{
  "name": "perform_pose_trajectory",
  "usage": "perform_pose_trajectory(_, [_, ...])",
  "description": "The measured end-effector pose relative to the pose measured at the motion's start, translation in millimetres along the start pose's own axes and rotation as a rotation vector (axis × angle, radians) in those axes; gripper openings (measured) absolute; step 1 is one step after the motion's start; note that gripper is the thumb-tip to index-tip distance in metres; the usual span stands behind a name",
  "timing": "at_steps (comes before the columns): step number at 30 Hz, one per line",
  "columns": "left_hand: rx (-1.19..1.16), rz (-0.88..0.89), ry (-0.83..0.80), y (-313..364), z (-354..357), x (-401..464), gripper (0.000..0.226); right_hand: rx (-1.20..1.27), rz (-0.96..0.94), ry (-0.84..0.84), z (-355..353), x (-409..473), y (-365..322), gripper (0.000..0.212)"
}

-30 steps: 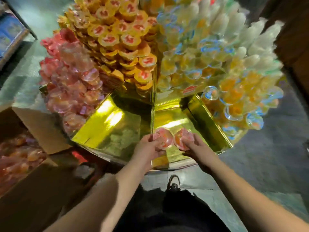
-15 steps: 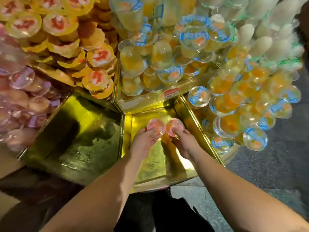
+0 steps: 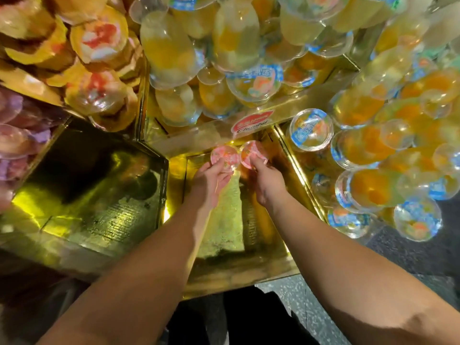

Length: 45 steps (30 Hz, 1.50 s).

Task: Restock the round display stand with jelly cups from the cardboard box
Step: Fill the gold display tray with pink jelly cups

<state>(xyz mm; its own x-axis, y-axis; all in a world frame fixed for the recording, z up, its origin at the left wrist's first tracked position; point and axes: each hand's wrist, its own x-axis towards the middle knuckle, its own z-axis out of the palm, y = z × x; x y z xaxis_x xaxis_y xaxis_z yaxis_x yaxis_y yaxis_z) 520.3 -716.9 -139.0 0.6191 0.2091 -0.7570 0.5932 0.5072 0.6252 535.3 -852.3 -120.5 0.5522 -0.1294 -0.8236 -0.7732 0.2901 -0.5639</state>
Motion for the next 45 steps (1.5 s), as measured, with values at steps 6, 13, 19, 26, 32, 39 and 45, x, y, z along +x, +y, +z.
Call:
perform_pose_trajectory(6, [-0.029,-0.005,0.005,-3,7,4,0.02,-0.026,0.006,0.089,4,6,-6,0.053])
perform_pose_trajectory(13, [0.123,-0.13,0.059,13,7,-12,0.064,-0.116,0.033,0.075,3,-3,-8,0.073])
perform_pose_trajectory(19, [0.287,-0.201,0.004,38,-14,-65,0.046,-0.252,0.165,-0.094,-18,-53,-4,0.042])
perform_pose_trajectory(26, [0.306,-0.115,-0.099,78,-90,-169,0.026,-0.534,-0.001,-0.296,-9,-148,-13,0.023])
perform_pose_trajectory(32, [0.258,0.083,0.04,123,-204,-250,0.018,-0.94,-0.288,-0.48,92,-228,-1,0.016])
perform_pose_trajectory(39, [0.303,0.154,0.341,172,-385,-303,0.006,-1.313,-0.651,-0.743,267,-319,71,0.016])
perform_pose_trajectory(45, [0.409,0.228,0.567,163,-558,-344,0.01,-1.532,-0.773,-0.852,403,-372,182,0.022])
